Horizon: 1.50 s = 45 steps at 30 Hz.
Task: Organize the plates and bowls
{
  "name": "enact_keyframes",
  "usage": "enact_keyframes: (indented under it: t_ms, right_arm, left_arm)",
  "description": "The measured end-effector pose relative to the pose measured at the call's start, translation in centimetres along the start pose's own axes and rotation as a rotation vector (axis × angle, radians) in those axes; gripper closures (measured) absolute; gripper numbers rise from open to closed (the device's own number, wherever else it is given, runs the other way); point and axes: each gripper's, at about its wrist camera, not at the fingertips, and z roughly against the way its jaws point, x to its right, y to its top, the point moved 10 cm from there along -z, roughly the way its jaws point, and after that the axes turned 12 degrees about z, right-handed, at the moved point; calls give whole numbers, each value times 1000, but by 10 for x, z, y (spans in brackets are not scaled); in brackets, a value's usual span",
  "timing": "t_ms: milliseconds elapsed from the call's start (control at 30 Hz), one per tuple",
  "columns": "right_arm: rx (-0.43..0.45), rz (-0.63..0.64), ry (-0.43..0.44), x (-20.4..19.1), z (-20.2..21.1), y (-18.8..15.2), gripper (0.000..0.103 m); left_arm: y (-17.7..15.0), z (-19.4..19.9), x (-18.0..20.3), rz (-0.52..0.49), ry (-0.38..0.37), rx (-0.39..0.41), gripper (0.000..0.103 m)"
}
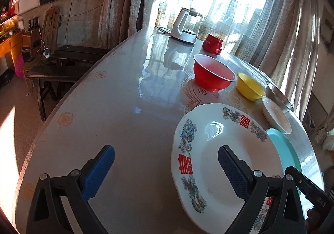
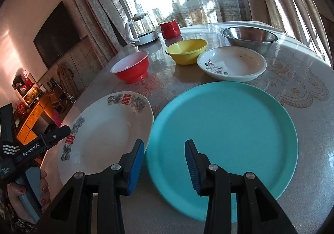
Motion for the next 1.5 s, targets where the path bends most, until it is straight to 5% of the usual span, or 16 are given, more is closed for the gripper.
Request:
enact_keyframes:
  t_ms: [867, 967, 1200, 1500]
  right_arm:
    - [-4, 28, 46, -32, -34, 10, 60]
    - [2, 47, 35, -33, -36, 11, 60]
    - [12, 153, -61, -38, -36, 8, 62]
    - [19, 152, -29, -38, -28, 3, 62]
  left_arm:
    - [-16, -20, 23, -68, -110, -85, 48]
    - [-17, -22, 25, -81, -99, -94, 69]
    - [-18, -22, 22, -79, -100, -84, 70]
    - [-33, -6, 21, -167, -108, -62, 70]
